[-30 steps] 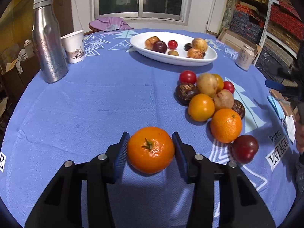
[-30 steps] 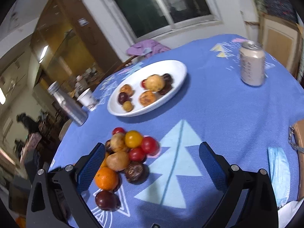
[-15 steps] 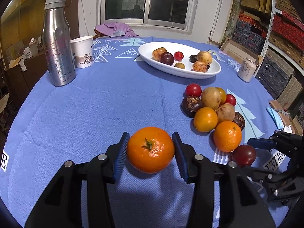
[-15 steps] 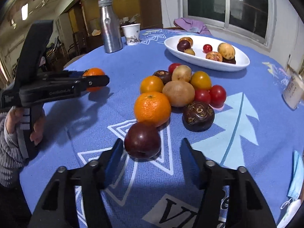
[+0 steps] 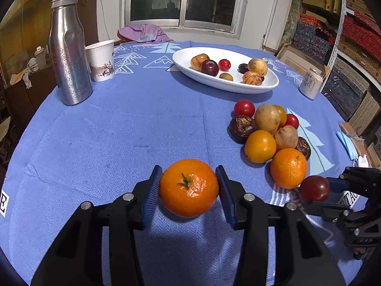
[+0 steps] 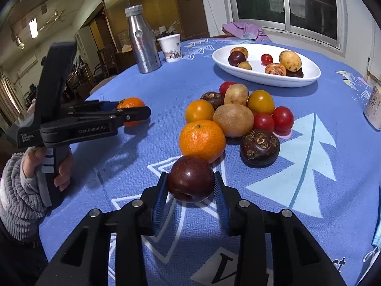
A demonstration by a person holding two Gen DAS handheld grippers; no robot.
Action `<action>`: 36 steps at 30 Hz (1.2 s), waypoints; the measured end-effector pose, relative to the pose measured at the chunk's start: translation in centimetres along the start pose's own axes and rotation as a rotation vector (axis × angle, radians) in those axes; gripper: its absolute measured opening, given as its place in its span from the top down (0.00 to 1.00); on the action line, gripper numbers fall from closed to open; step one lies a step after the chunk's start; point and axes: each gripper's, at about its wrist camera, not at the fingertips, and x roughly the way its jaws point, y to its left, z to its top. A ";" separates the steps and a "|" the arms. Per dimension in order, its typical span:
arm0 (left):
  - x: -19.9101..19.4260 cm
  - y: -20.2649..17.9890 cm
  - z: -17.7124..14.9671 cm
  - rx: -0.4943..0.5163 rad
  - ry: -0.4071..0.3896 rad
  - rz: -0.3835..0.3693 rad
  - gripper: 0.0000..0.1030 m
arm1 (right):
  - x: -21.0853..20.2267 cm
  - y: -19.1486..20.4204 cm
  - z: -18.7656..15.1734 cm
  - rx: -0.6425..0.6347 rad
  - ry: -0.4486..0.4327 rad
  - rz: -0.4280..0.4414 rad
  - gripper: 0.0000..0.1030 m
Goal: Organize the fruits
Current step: 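Lift the mandarin with the left tool while the right tool grasps a dark red plum, then lower both fruits onto the white plate and open both tools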
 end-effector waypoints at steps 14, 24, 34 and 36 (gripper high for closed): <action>-0.3 -1.8 8.8 0.009 -0.070 -0.015 0.56 | -7.5 -5.3 8.4 0.124 -0.251 -0.083 0.63; 6.1 -5.8 17.2 0.006 -0.070 -0.099 0.56 | -4.0 -13.2 18.2 0.281 -0.319 -0.134 0.63; 14.5 -7.7 17.9 0.068 0.012 -0.102 0.56 | 7.4 -19.7 22.1 0.373 -0.176 -0.134 0.63; 15.0 -8.1 18.2 0.085 0.016 -0.106 0.56 | 9.1 -20.3 22.4 0.365 -0.145 -0.151 0.63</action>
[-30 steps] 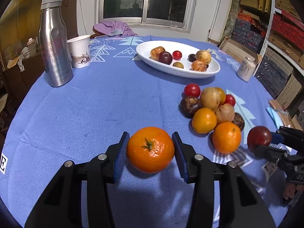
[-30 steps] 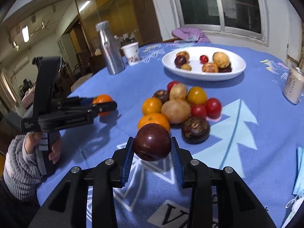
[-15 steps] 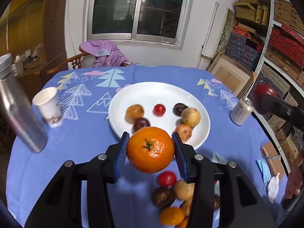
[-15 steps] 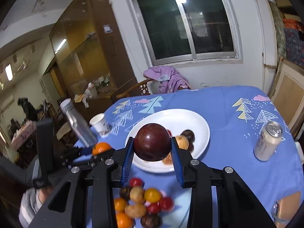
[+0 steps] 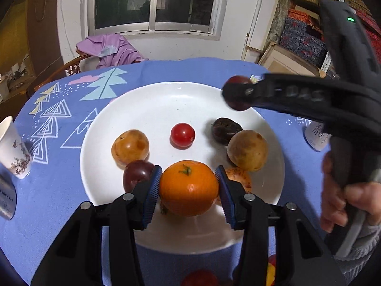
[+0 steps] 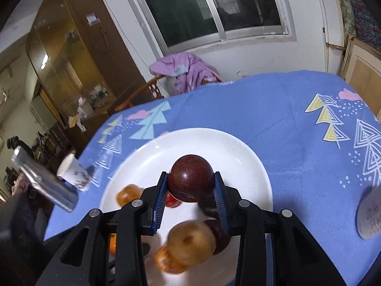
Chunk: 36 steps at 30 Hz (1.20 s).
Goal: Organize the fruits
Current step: 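Lower both fruits onto the white plate and open both tools, then move both open tools back to the fruit pile, left toward an orange fruit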
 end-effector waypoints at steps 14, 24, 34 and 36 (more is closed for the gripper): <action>1.2 -0.1 0.7 0.013 0.000 -0.042 0.32 | 5.4 -0.1 0.1 -0.029 0.084 -0.030 0.61; -3.6 1.3 1.5 -0.023 -0.106 -0.018 0.18 | -1.9 0.2 1.4 0.031 -0.065 0.092 0.52; -12.8 2.7 -0.3 -0.103 -0.217 0.031 0.08 | -17.6 6.6 -2.4 -0.098 -0.275 0.263 0.28; -13.9 2.3 -2.1 -0.093 -0.204 0.038 0.08 | -19.1 7.3 -3.4 -0.121 -0.258 0.254 0.28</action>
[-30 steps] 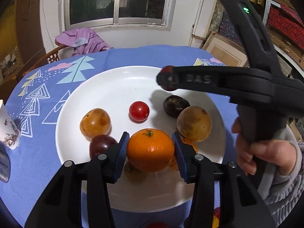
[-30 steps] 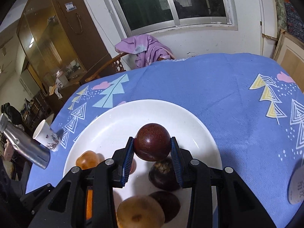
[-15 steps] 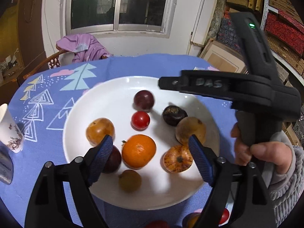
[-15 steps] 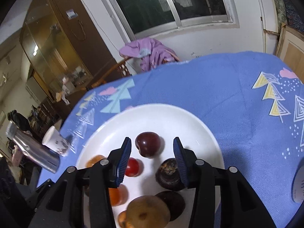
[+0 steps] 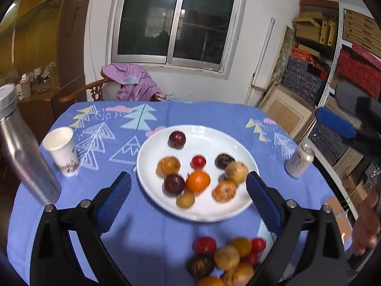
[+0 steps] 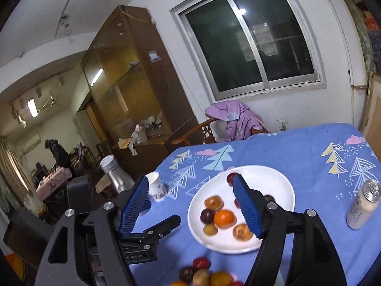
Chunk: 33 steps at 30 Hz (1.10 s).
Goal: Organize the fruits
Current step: 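Move both open tools back to the fruit pile, left toward an orange fruit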
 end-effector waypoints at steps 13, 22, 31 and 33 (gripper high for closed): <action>-1.5 0.5 -12.3 0.006 0.181 0.049 0.08 | -5.3 -6.0 -11.4 0.186 0.103 -0.154 0.16; 0.3 -0.5 -13.3 0.061 0.239 0.046 0.07 | -5.4 -7.6 -12.3 0.253 0.111 -0.142 0.16; -1.1 3.1 -12.2 0.027 0.182 0.192 0.04 | -6.0 -8.8 -12.2 0.294 0.095 -0.148 0.16; -1.7 5.1 -12.1 -0.027 0.176 0.234 0.04 | -6.3 -9.2 -12.2 0.311 0.088 -0.141 0.16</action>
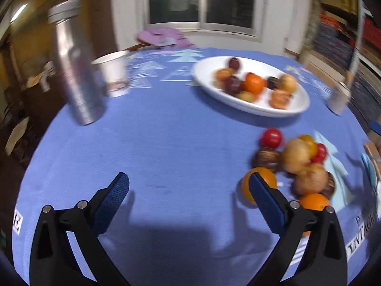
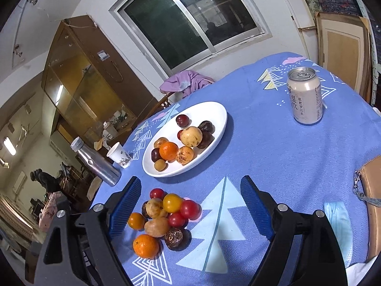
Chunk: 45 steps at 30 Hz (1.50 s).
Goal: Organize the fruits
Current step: 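Move both open tools back to the fruit pile, left toward an orange fruit, then close the left tool around the orange fruit, then lift the orange fruit with the left tool while the right tool grasps a dark brown fruit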
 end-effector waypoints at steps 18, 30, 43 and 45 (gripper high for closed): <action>1.0 0.6 0.6 0.091 -0.088 0.050 0.04 | 0.6 1.0 -0.4 -0.033 0.025 0.000 0.16; 4.3 4.9 2.2 -0.088 0.013 -0.074 0.46 | 1.5 1.3 -0.9 -0.052 0.063 -0.012 0.16; 5.5 5.3 2.0 -0.128 0.063 -0.062 0.64 | 2.4 1.9 -1.4 -0.091 0.121 -0.009 0.16; 5.3 5.1 1.9 -0.121 0.062 -0.053 0.64 | 3.2 2.5 -1.9 -0.136 0.181 -0.004 0.16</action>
